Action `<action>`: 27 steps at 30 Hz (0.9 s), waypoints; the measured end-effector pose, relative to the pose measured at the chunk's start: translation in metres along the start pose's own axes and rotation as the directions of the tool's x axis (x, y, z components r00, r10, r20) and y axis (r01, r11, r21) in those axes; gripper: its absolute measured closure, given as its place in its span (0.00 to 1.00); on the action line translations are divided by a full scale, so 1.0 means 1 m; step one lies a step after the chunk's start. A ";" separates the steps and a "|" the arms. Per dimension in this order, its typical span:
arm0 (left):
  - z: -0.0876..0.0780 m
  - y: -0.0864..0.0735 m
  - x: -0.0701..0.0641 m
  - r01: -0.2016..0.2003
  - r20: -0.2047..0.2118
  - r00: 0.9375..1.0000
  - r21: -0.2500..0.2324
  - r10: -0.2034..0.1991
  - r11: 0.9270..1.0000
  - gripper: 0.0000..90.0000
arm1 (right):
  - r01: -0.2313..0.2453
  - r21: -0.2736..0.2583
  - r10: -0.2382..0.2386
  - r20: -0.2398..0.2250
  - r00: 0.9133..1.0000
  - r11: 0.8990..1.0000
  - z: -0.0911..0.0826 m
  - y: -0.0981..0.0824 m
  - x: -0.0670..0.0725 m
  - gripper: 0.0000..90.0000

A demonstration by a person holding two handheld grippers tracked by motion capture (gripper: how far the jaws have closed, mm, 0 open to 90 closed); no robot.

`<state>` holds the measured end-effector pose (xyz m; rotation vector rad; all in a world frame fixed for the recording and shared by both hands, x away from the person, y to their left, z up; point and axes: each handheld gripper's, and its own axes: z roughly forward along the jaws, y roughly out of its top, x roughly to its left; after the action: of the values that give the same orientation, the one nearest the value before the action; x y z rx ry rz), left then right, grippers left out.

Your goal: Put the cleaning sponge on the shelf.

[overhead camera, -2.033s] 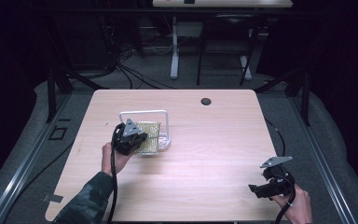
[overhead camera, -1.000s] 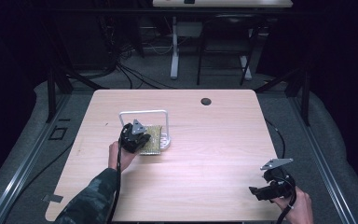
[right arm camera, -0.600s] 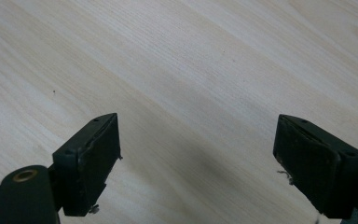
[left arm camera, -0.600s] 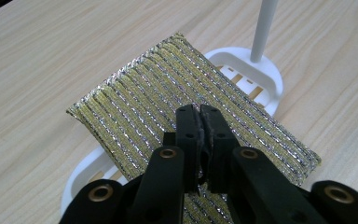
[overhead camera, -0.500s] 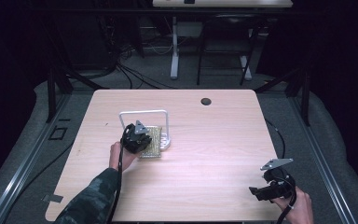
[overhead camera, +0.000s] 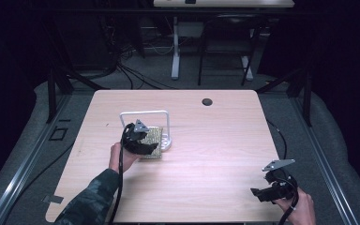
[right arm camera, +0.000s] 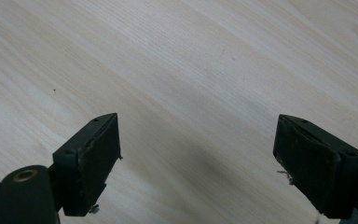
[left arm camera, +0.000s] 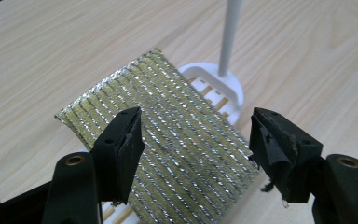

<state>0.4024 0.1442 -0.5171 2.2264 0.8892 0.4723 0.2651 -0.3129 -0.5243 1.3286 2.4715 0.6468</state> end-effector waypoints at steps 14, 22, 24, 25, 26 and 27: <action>-0.031 0.003 -0.027 -0.079 -0.006 0.997 -0.030 0.079 0.996 0.20 | -0.006 0.007 0.006 0.004 1.000 1.000 -0.001 -0.002 -0.001 0.16; -0.053 -0.006 -0.025 -0.042 -0.006 0.999 -0.058 0.042 0.997 0.15 | -0.007 0.007 0.007 0.001 1.000 1.000 -0.002 -0.002 0.000 0.16; -0.063 -0.011 -0.024 -0.030 -0.011 0.999 -0.068 0.030 0.997 0.14 | -0.006 0.001 0.006 0.001 1.000 1.000 -0.001 -0.002 0.000 0.16; -0.063 -0.011 -0.024 -0.030 -0.011 0.999 -0.068 0.030 0.997 0.13 | -0.006 0.001 0.006 0.001 1.000 1.000 -0.001 -0.002 0.000 0.16; -0.071 -0.014 -0.023 -0.021 -0.018 1.000 -0.084 0.020 0.996 0.12 | -0.001 0.009 0.001 0.003 1.000 1.000 -0.001 -0.001 0.000 0.16; -0.071 -0.014 -0.023 -0.021 -0.018 1.000 -0.084 0.020 0.996 0.11 | -0.001 0.009 0.001 0.003 1.000 1.000 -0.001 -0.001 0.000 0.16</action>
<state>0.3410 0.1682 -0.4790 2.1596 0.8407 0.5296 0.2636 -0.3143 -0.5239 1.3336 2.4745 0.6346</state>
